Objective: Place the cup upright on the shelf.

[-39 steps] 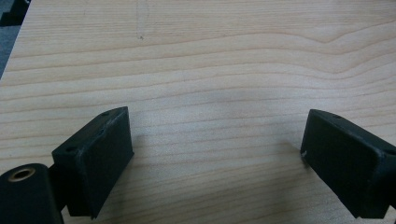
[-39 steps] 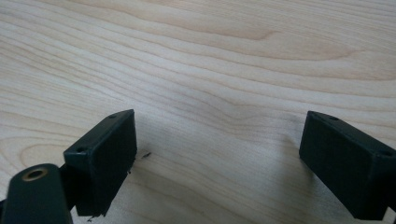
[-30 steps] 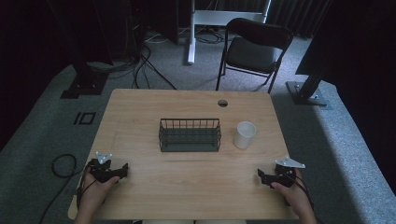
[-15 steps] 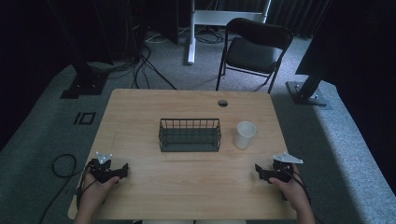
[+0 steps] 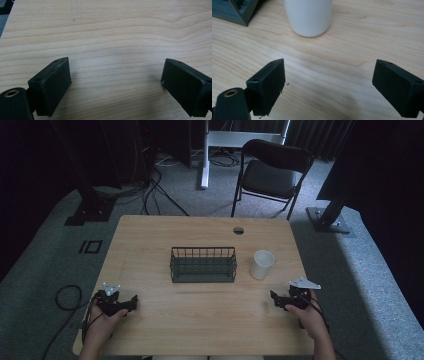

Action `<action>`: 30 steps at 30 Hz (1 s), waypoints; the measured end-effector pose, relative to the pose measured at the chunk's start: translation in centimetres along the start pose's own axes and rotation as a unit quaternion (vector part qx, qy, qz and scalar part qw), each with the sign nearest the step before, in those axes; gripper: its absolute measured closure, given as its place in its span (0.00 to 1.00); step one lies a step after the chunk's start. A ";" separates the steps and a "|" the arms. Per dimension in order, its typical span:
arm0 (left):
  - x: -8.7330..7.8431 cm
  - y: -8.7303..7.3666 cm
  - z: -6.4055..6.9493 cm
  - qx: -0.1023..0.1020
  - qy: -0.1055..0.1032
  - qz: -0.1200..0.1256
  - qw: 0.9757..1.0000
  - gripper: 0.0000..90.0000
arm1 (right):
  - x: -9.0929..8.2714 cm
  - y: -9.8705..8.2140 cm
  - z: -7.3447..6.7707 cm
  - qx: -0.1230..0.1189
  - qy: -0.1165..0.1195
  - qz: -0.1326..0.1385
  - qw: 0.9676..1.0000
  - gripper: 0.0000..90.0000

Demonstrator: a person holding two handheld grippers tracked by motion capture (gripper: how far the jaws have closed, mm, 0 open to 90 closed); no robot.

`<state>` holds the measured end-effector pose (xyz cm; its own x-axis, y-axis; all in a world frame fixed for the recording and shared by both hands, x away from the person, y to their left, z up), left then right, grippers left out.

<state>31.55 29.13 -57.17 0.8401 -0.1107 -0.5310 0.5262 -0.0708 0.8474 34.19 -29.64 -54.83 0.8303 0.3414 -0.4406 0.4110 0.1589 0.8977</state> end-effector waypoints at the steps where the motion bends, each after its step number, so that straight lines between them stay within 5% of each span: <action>1: 0.0 0.0 0.0 0.000 0.000 0.000 1.000 0.10 | 0.1 0.2 -0.1 -0.001 0.001 0.002 1.000 0.12; 13: 0.0 0.0 0.0 0.000 0.000 0.000 1.000 0.10 | 1.5 2.3 -1.3 -0.009 0.025 0.022 0.999 0.12; 30: 0.0 0.0 0.0 0.000 0.000 0.000 1.000 0.10 | 3.8 4.8 -2.4 -0.007 0.031 0.047 0.998 0.12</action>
<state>31.55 29.14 -57.17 0.8404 -0.1113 -0.5305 0.5257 -0.0712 0.8477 38.44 -25.34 -52.22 0.8401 0.4117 -0.3532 0.3268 0.1355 0.9353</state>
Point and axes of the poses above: each handheld gripper's, and its own axes: x roughly forward along the jaws, y roughly out of its top, z roughly to its right, the point moved 3 cm from there along x, roughly forward along the jaws, and after that the axes turned 13 degrees about z, right-handed, at the moved point
